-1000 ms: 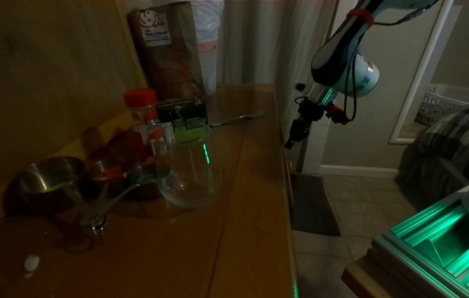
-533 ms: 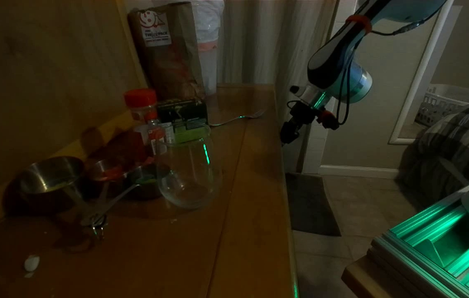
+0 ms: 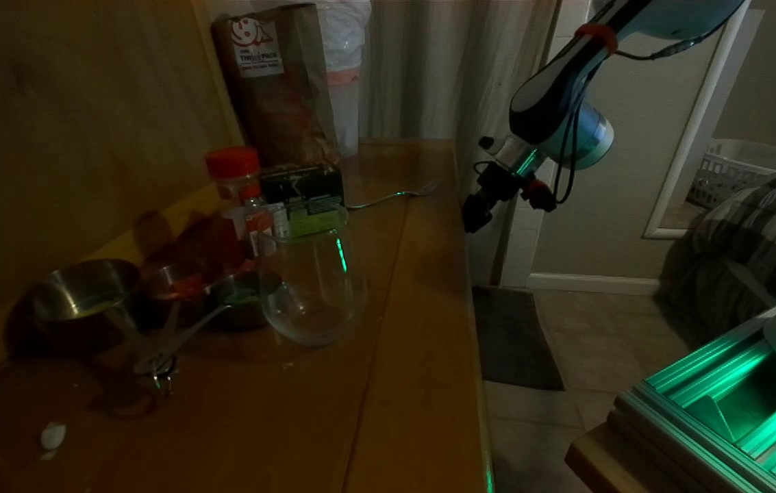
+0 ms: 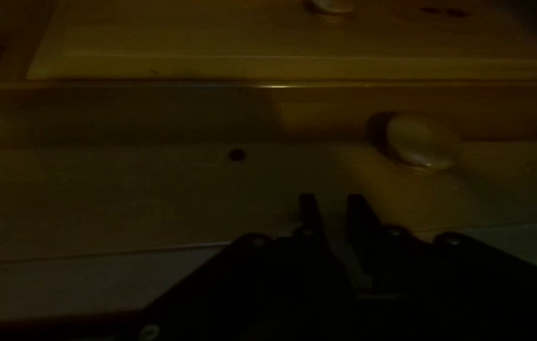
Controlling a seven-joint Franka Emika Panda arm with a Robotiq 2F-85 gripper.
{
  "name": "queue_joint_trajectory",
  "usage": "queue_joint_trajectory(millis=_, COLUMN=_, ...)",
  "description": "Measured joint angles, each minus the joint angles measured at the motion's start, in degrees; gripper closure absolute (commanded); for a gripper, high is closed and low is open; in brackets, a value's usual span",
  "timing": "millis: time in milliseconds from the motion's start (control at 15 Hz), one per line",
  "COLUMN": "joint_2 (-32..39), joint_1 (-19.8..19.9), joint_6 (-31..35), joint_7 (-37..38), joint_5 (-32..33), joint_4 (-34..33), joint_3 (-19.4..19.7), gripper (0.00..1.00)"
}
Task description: Open the first top drawer, then put the plastic in the drawer and close the drawer
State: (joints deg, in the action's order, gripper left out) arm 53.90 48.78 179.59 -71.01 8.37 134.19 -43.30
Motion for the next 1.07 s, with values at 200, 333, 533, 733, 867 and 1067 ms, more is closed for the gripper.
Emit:
queue_joint_trajectory(millis=200, joint_2=-4.7, joint_1=1.4, joint_6=1.5, joint_7=2.1, joint_5=0.5, joint_4=2.2, joint_3=-0.6, gripper=0.24)
queue_joint_trajectory(millis=333, joint_2=-9.9, joint_1=1.8, joint_6=1.9, joint_7=4.7, joint_5=0.5, joint_4=4.6, joint_3=-0.8, gripper=0.12)
queue_joint_trajectory(millis=533, joint_2=-18.7, joint_1=1.9, joint_6=0.3, joint_7=9.8, joint_5=0.5, joint_4=8.4, joint_3=-1.1, gripper=0.00)
queue_joint_trajectory(millis=733, joint_2=-27.6, joint_1=3.7, joint_6=-5.3, joint_7=13.9, joint_5=0.3, joint_4=11.7, joint_3=-3.8, gripper=0.00)
queue_joint_trajectory(millis=867, joint_2=-32.6, joint_1=7.3, joint_6=-10.9, joint_7=14.8, joint_5=-0.8, joint_4=13.4, joint_3=-8.5, gripper=0.00)
queue_joint_trajectory(millis=1067, joint_2=-37.4, joint_1=14.7, joint_6=-20.3, joint_7=14.2, joint_5=-4.3, joint_4=14.2, joint_3=-17.6, gripper=0.00)
